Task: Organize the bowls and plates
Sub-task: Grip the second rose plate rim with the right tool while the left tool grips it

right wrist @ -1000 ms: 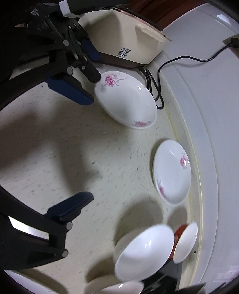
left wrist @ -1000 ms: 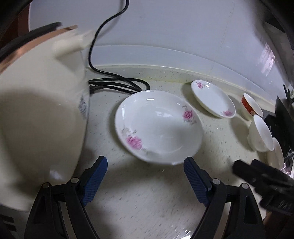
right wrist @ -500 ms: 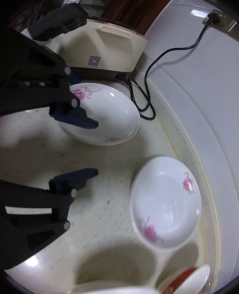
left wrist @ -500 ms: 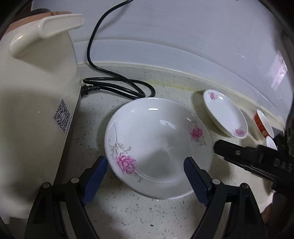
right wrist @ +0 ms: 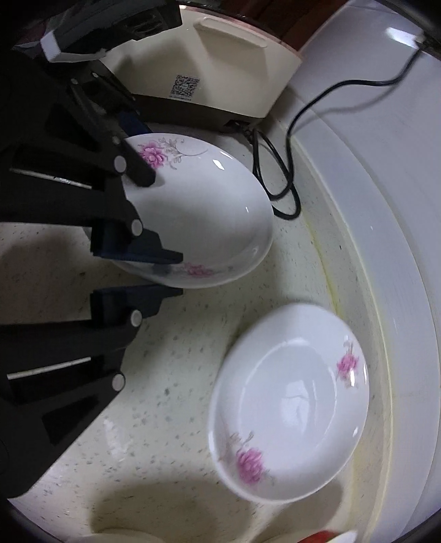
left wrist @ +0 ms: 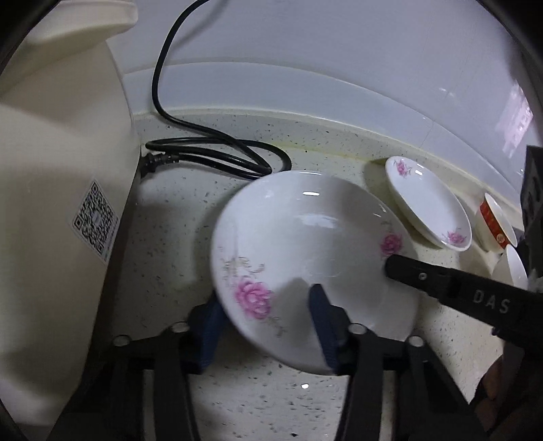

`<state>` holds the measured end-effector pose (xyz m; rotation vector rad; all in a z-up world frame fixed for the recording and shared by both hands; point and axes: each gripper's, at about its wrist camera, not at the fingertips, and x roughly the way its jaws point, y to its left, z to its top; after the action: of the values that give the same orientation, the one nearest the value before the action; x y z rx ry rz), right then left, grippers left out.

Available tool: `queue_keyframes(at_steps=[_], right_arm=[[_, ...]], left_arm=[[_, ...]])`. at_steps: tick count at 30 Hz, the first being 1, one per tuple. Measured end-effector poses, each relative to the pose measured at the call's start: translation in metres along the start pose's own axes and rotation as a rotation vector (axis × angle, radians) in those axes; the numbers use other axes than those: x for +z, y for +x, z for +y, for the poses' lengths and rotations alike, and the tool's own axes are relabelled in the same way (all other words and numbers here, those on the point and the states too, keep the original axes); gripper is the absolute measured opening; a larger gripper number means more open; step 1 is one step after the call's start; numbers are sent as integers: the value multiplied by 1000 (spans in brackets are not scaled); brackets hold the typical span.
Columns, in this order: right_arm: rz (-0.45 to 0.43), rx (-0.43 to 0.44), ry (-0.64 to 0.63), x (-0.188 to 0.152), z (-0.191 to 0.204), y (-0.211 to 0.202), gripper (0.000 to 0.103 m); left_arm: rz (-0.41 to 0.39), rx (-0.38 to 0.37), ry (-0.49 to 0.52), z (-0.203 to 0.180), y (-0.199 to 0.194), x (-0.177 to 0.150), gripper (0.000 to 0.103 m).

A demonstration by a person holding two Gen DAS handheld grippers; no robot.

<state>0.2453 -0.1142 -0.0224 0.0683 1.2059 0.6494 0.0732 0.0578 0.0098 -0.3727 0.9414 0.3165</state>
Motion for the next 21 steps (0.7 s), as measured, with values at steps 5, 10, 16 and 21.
queue_keyframes(at_steps=[5, 10, 16, 21], right_arm=[[-22, -18, 63, -24, -17, -21, 14], [-9, -6, 83, -36, -26, -32, 14], [-20, -25, 91, -36, -21, -29, 15], [-41, -27, 111, -40, -22, -34, 15]], left_arm=[[32, -68, 52, -5, -3, -4, 35], [29, -66, 130, -13, -7, -16, 45], [33, -44, 104, -1, 8, 0, 61], [37, -99, 148, -4, 14, 7, 35]])
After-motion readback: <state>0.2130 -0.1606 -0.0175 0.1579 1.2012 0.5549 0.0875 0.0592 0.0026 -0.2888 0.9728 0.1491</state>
